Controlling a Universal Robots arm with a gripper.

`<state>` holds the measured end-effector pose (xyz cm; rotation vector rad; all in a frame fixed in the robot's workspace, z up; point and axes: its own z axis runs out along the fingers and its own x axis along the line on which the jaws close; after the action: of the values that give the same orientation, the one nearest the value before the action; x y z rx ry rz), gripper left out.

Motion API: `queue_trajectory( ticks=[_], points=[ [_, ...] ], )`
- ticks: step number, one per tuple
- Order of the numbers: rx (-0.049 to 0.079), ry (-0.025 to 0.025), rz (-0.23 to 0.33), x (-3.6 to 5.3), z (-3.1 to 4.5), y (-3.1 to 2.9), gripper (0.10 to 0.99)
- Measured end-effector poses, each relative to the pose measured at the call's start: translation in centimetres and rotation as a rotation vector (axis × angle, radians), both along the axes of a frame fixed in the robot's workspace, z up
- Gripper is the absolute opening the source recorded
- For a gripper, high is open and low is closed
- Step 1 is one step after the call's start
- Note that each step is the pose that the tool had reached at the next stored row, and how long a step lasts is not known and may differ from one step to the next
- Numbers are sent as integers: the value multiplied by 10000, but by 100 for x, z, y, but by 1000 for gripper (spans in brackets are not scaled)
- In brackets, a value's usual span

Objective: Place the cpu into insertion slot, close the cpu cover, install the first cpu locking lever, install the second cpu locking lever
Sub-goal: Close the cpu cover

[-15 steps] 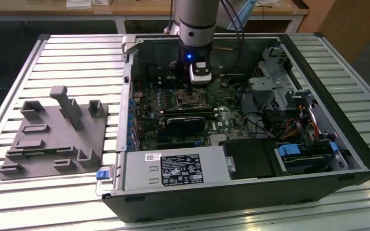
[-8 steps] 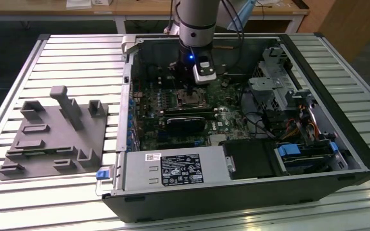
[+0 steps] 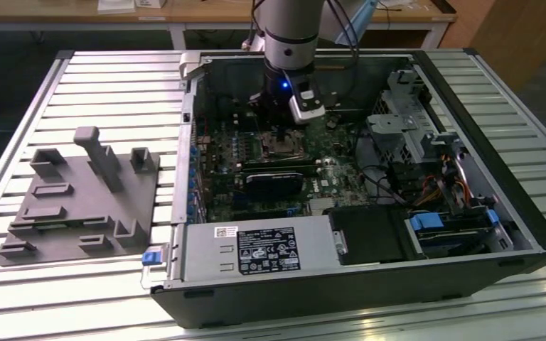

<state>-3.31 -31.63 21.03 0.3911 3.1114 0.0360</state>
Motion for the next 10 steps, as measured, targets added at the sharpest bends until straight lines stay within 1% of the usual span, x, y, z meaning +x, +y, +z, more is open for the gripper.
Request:
queue_trajectory(
  ticks=[5,10],
  points=[
    [0,-47,779,0,-5,0,106],
    [2,-69,1657,0,-15,0,106]
  ],
)
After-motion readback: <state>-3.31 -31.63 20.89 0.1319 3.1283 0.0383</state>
